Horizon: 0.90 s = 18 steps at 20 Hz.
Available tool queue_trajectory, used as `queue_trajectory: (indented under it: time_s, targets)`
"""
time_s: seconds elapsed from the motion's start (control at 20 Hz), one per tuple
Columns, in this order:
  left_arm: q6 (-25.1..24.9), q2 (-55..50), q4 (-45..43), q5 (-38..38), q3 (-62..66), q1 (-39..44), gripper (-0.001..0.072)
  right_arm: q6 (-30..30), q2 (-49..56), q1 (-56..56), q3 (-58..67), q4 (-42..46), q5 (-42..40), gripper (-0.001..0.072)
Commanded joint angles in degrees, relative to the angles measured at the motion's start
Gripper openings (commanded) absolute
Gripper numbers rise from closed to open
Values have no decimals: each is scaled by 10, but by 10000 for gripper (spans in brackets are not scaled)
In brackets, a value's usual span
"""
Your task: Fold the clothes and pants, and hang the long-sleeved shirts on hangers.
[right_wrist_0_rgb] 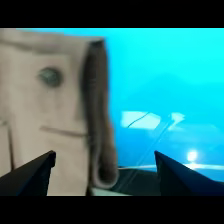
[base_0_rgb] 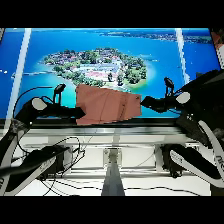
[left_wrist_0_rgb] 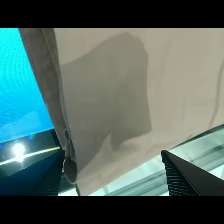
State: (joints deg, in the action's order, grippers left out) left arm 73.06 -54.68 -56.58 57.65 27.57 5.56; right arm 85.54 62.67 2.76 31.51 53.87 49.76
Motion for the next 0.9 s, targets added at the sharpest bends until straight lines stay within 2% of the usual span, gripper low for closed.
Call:
queue_trajectory:
  time_s: [0.0,0.15,0.3,0.35,0.45,0.55,0.6,0.65,0.8,0.85]
  targets:
    - [1,0,5,-14,-2,1,700,-29,76,-29,20,-58,41,692]
    - [0,0,5,-29,-2,1,700,-84,151,-28,58,-140,95,684]
    - [0,0,4,-60,-2,2,698,-85,208,-5,92,-168,96,670]
    - [0,0,4,-72,-2,2,698,-85,221,10,100,-171,96,634]
    - [0,0,4,-89,-2,2,698,-88,235,45,116,-176,85,416]
    - [0,0,4,-109,-2,2,698,-105,234,64,140,-176,78,231]
    - [-5,0,4,-125,-2,2,698,-121,229,67,158,-174,85,94]
    - [-6,1,4,-144,-2,2,698,-131,223,65,181,-165,97,18]
    - [-6,3,-15,-177,17,0,698,-123,182,45,270,-51,138,16]
    - [-6,4,-40,-175,32,0,698,-91,160,34,299,9,141,16]
